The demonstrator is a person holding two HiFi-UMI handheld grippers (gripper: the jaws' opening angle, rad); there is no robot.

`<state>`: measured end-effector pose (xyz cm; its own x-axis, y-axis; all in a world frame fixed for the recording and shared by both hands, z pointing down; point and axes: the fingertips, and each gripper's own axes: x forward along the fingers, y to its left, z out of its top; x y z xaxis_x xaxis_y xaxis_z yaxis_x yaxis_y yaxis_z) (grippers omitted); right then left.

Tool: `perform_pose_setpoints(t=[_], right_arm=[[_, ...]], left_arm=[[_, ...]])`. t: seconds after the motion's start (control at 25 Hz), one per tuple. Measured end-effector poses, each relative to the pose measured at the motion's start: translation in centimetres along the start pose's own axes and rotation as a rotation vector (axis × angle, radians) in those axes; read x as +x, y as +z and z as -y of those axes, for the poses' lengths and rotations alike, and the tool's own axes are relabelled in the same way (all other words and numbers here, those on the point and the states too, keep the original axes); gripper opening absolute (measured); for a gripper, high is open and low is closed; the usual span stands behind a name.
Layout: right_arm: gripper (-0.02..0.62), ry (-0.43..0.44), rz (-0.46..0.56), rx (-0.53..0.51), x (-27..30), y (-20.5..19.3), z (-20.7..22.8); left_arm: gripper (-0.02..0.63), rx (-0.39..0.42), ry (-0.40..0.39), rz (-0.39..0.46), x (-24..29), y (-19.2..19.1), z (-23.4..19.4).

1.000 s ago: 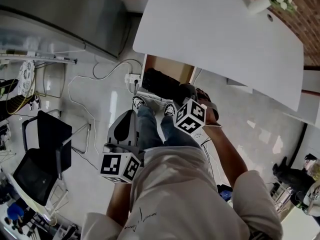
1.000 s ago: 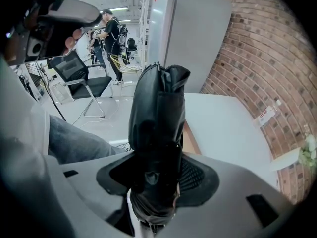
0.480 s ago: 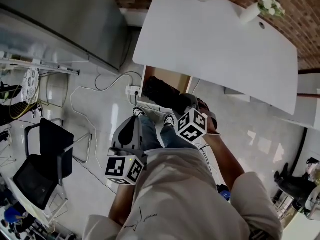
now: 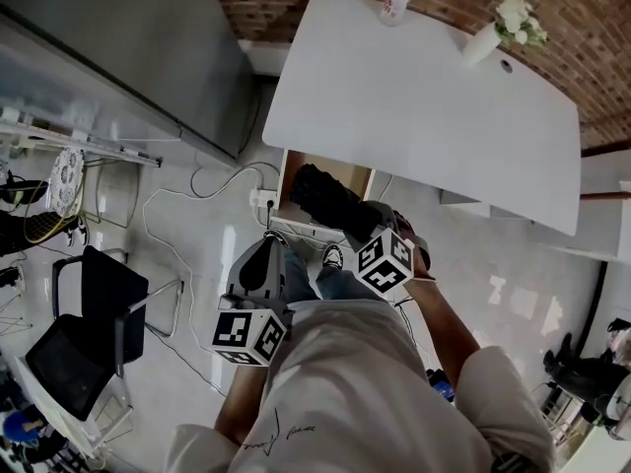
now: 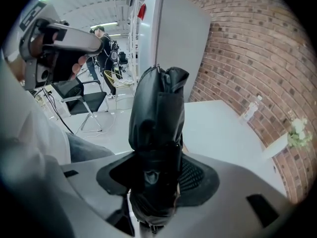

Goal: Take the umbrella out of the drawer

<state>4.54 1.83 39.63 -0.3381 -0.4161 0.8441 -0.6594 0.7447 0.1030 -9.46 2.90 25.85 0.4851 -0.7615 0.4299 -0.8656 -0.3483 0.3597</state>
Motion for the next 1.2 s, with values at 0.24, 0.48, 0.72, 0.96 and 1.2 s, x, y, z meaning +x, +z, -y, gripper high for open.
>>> perform_pose_setpoints(t=[0.24,0.48,0.72,0.96,1.2], right_arm=[[0.232,-0.007,0.039,0.026,-1.6,0.7,0.4],[0.232,-0.008,0.089,0.058,-3.4,1.1,0.8],[0.232,-0.021,0.135,0.083,-5.0,1.4,1.2],[0.232,-0.042,0.185,0.114,-7.1,1.5,1.7],[0.232,-0.052,0.262,0.17,-8.7,1.9,1.9]], left_arm=[[0.017,0.004,-0.001,0.011,-0.1,0.5,0.3],[0.017,0.017,0.006,0.021,-0.3,0.5,0.7],[0.017,0.026,0.004,0.034,-0.5,0.7,1.2],[0.017,0.038,-0.002,0.045,-0.7,0.9,1.8],[0.017,0.044,0.005,0.078,-1.2,1.2,1.7]])
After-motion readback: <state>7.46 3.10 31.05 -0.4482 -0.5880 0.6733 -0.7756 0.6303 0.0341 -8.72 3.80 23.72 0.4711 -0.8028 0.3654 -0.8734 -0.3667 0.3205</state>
